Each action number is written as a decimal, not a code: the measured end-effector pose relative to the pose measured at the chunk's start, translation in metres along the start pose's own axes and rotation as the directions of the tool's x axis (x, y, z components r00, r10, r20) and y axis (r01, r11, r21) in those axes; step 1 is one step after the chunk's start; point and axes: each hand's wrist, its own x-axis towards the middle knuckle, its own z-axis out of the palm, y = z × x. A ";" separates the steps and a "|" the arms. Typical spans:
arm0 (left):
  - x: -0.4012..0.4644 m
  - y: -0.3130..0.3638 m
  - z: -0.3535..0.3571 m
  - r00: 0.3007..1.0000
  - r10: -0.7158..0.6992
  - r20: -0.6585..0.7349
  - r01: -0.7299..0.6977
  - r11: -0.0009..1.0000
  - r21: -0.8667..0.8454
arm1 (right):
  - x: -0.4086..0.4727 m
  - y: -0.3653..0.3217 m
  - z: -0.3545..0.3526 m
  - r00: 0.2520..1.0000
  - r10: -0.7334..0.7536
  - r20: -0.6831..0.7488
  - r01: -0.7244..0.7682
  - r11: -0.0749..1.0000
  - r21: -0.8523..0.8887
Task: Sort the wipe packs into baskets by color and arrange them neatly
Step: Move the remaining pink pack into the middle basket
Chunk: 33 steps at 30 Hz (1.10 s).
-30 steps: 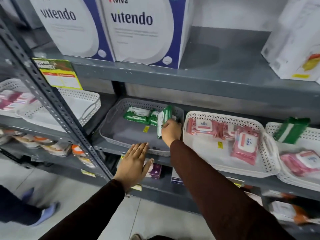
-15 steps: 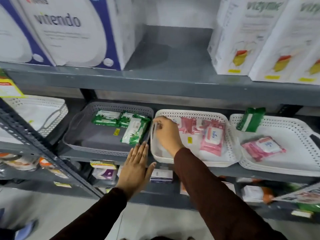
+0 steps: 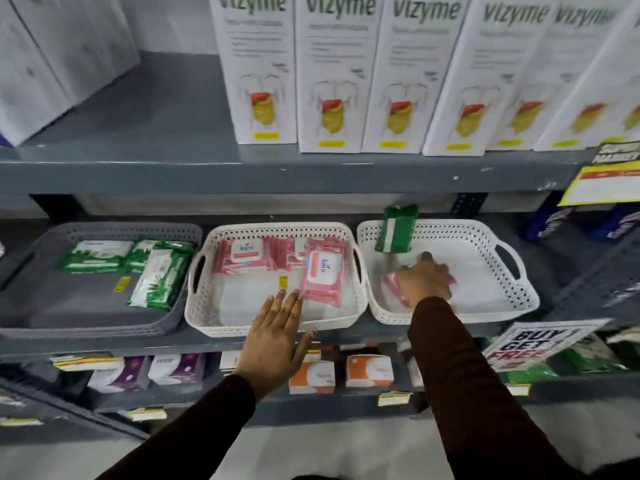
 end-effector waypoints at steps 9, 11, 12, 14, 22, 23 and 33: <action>0.006 0.019 0.002 1.000 -0.016 -0.008 0.016 1.000 0.009 | 0.022 0.010 0.009 0.965 -0.264 -0.008 0.264 0.965 -0.004; 0.007 0.020 0.000 1.000 -0.014 -0.016 0.014 1.000 -0.001 | 0.022 0.015 0.010 0.953 -0.299 -0.040 0.302 0.949 0.091; 0.007 0.020 -0.001 1.000 -0.010 -0.018 0.010 1.000 -0.003 | 0.021 0.016 0.009 0.964 -0.263 -0.022 0.264 0.959 0.102; 0.008 0.019 -0.001 1.000 -0.003 -0.026 0.003 1.000 -0.002 | 0.022 0.018 0.006 0.986 -0.167 0.021 0.166 0.984 0.062; -0.019 -0.034 -0.006 0.993 -0.104 -0.047 0.107 0.993 0.047 | 0.013 0.019 0.006 0.955 -0.158 -0.250 0.233 0.922 0.309; -0.024 -0.043 -0.007 0.990 -0.132 -0.051 0.135 0.990 0.051 | 0.009 0.012 0.005 0.927 -0.198 -0.318 0.308 0.886 0.346; -0.042 -0.077 -0.013 0.990 -0.142 -0.024 0.143 0.989 0.035 | -0.075 -0.102 0.069 0.631 -0.750 -0.197 0.753 0.530 0.390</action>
